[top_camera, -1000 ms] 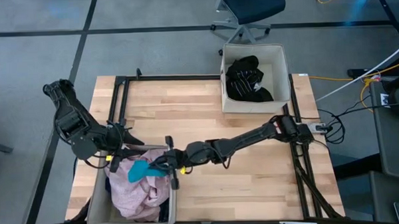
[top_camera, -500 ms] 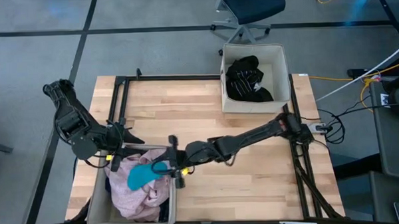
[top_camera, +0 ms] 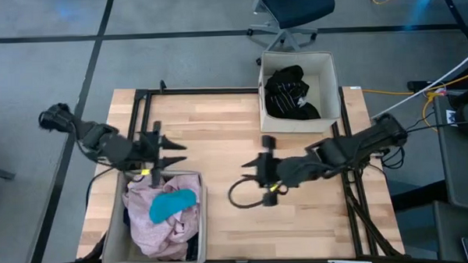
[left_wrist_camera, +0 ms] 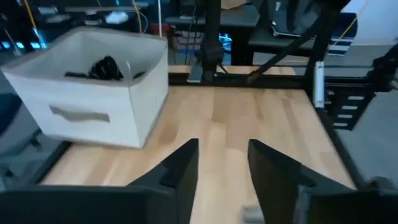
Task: Sort clothes
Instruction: Return to Home Position
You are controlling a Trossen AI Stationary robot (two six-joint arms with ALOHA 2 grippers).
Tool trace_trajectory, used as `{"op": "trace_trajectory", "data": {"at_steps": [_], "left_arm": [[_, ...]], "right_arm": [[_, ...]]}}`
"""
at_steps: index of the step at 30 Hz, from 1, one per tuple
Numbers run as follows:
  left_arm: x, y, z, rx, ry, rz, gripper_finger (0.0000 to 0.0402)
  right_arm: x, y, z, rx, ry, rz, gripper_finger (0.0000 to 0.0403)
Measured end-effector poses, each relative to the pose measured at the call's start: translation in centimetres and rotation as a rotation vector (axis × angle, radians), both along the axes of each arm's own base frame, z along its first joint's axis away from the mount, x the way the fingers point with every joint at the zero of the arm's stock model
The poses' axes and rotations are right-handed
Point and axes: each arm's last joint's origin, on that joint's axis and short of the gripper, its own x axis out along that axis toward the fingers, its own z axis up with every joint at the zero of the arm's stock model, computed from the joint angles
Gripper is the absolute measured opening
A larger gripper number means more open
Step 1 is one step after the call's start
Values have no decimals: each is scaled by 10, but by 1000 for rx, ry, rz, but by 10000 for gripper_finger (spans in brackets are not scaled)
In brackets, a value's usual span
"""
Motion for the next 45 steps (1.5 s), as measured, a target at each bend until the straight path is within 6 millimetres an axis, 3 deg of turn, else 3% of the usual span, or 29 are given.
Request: {"op": "trace_trajectory", "data": {"at_steps": [6,11,18,27,35,45], "left_arm": [[17,33,-17,48,-18,17,64],[17,52,-29,46,-90,8,9],[15,67,-75,80,-144,86,6],[-5,74,-120,47,-281,70,1],[-16,75,-146,12,-302,82,2],[-25,79,-174,-14,-330,120,1]], "right_arm": [[-43,-18,-24,53,10,-45,61],[-84,-37,-65,109,-58,-53,23],[-133,-59,-127,256,-212,-49,7],[-175,-78,-193,364,-380,-44,13],[-202,-86,-222,386,-385,118,13],[-225,-99,-237,327,-504,151,14]]}}
